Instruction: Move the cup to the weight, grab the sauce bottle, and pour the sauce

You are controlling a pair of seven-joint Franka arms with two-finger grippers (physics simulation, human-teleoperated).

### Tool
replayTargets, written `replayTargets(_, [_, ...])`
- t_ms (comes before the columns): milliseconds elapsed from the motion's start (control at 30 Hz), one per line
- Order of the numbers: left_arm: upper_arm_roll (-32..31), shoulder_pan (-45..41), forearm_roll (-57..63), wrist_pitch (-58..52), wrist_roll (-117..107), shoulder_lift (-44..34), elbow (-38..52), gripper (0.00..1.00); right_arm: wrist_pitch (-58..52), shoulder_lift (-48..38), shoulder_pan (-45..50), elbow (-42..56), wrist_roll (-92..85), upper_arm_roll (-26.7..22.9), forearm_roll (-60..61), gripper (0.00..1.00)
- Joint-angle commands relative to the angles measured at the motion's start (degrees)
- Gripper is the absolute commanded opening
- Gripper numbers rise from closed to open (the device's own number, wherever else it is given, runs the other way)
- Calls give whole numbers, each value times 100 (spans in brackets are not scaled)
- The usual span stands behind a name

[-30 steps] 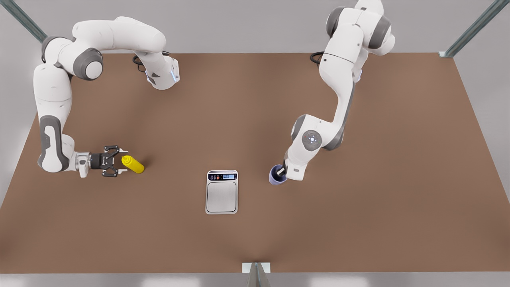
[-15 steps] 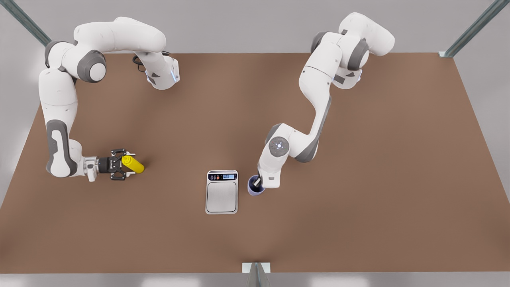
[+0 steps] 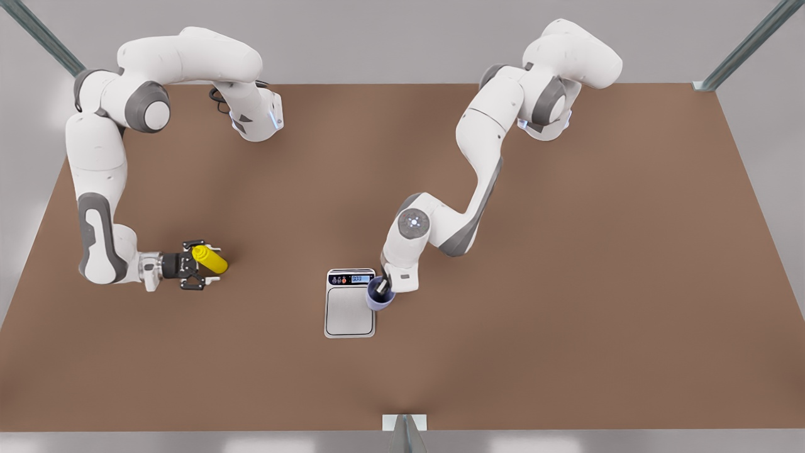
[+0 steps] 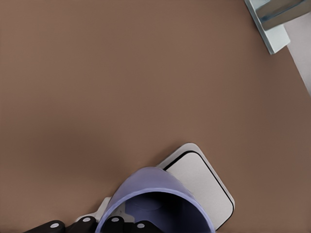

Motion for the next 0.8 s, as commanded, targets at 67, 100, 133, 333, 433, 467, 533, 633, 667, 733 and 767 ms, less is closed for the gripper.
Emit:
replayTargets(67, [-1, -13, 36, 55, -211, 151, 167, 21, -28, 0, -7, 0, 0, 0, 9, 100])
replayTargets(100, [-1, -75, 36, 257, -378, 231, 167, 21, -37, 0, -16, 0, 0, 0, 9, 100])
replayTargets(133, [-1, -92, 36, 283, -422, 292, 211, 21, -37, 8, -7, 0, 18, 0, 9, 72])
replayTargets(333, [-1, -189, 27, 485, -774, 433, 378, 21, -19, 9, 19, 0, 35, 0, 79, 64])
replayTargets(433, [-1, -207, 36, 503, -1011, 442, 378, 28, -28, 26, 10, 0, 35, 0, 79, 63])
replayTargets(467, [-1, -207, 36, 494, -1020, 442, 378, 31, -28, 26, 10, 0, 35, 0, 79, 62])
replayTargets(533, [-1, -207, 36, 503, -1073, 442, 378, 36, -37, 26, 10, 0, 35, 0, 79, 60])
replayTargets(633, [-9, -207, 27, 503, -1107, 450, 378, 53, -37, 26, 2, 0, 44, 0, 88, 55])
replayTargets(667, [-1, -224, 36, 582, -1204, 450, 378, 55, -37, 17, 2, 0, 44, 0, 88, 54])
replayTargets(733, [-1, -260, 36, 617, -1266, 477, 378, 56, -46, 17, -7, 0, 62, 0, 88, 53])
replayTargets(767, [-1, -260, 27, 617, -1275, 477, 387, 56, -54, 17, -7, 0, 62, 0, 97, 53])
